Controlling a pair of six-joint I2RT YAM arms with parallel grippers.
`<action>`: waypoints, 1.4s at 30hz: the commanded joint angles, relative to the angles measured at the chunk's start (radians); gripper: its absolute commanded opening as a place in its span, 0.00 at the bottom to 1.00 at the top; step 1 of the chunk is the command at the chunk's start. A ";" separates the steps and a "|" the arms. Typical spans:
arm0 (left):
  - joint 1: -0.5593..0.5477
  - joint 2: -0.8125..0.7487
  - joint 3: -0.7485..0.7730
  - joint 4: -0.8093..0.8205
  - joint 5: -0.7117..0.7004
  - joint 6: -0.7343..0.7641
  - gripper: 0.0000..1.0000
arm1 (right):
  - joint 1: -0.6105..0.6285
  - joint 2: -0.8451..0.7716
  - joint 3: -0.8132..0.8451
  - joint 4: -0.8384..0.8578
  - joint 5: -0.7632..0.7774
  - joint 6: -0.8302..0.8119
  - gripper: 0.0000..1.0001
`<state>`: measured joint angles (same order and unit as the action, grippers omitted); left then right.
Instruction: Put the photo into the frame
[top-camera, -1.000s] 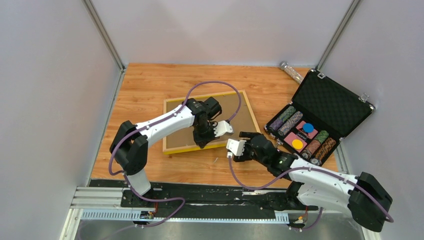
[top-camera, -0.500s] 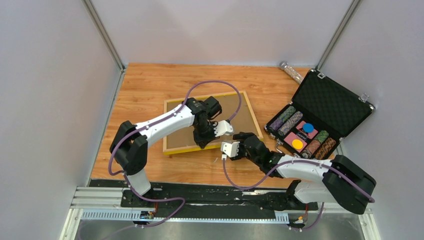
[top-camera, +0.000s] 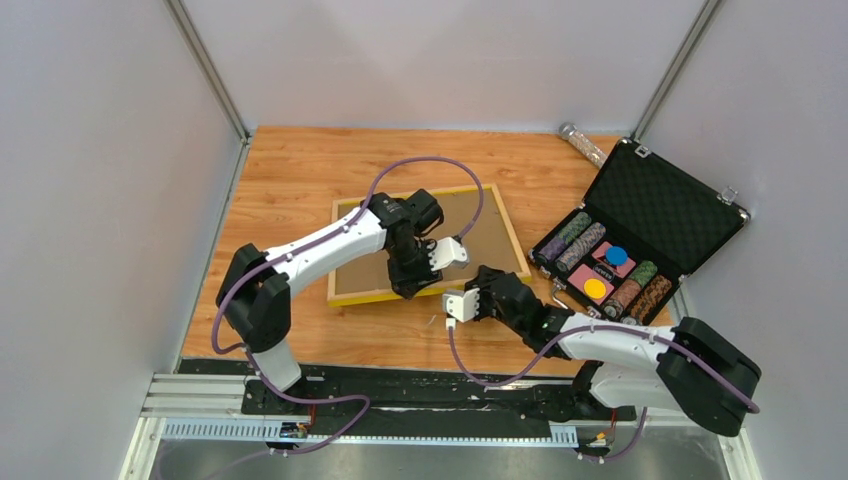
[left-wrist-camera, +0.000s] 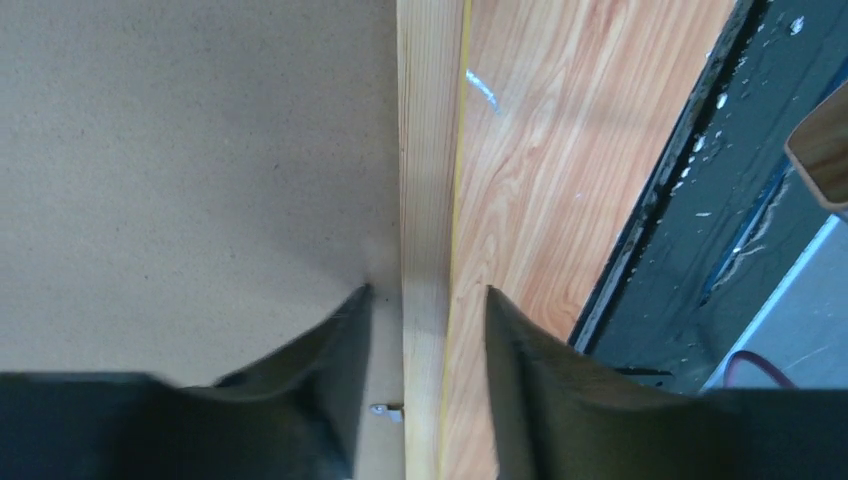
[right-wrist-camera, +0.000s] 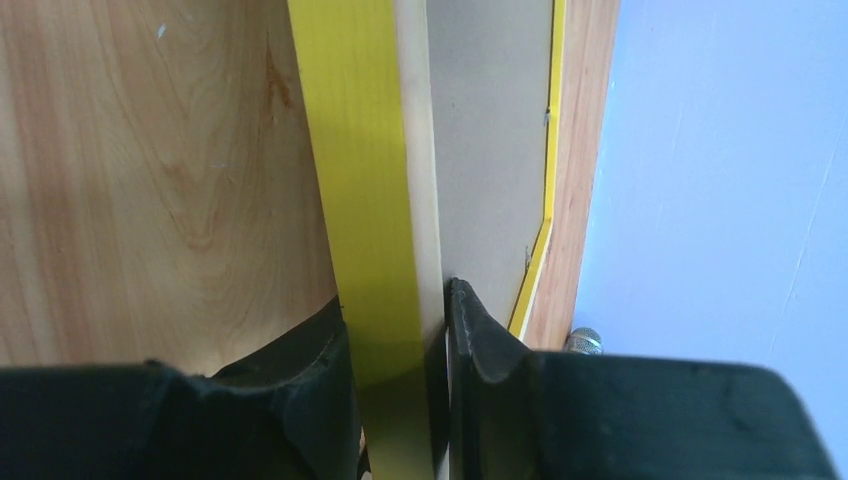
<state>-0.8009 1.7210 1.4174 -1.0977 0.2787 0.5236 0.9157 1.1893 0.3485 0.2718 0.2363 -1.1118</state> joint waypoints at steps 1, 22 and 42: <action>0.002 -0.047 0.024 0.002 0.001 -0.006 0.62 | 0.002 -0.092 0.068 -0.026 -0.037 0.137 0.00; 0.213 -0.525 0.161 0.249 -0.344 -0.036 1.00 | -0.011 -0.029 0.732 -0.709 -0.282 0.365 0.00; 0.512 -0.548 0.248 0.277 -0.251 -0.090 1.00 | -0.235 0.284 1.392 -1.022 -0.459 0.694 0.00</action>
<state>-0.3321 1.1740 1.6154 -0.8616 -0.0074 0.4725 0.7483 1.4406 1.5993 -0.7967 -0.1734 -0.5339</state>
